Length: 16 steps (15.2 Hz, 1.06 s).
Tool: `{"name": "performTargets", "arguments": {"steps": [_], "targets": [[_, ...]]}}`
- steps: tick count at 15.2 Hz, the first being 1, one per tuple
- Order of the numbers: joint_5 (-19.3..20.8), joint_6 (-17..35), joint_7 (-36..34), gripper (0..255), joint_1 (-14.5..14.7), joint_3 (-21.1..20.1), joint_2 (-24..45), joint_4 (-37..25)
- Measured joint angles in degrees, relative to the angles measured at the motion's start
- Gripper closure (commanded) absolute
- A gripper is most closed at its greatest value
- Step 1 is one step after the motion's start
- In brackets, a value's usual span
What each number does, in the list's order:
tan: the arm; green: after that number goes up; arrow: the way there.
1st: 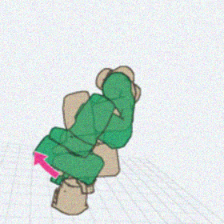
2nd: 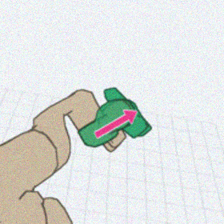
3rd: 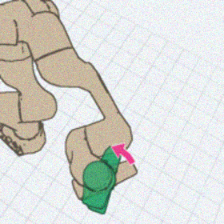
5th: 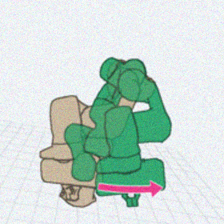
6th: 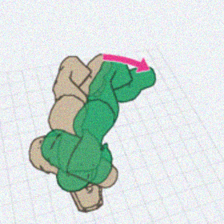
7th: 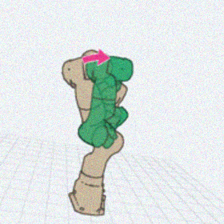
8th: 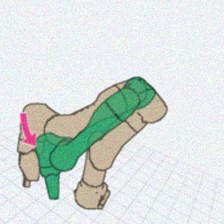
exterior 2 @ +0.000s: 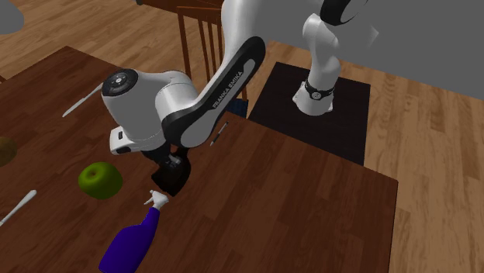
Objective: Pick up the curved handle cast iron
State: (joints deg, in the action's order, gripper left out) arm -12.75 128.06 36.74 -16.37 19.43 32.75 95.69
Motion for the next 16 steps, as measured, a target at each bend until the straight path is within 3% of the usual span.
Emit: {"name": "performTargets", "arguments": {"steps": [16], "targets": [[2.26,-8.69,-1.36,255,0.71,1.36,-5.12,-3.68]]}}
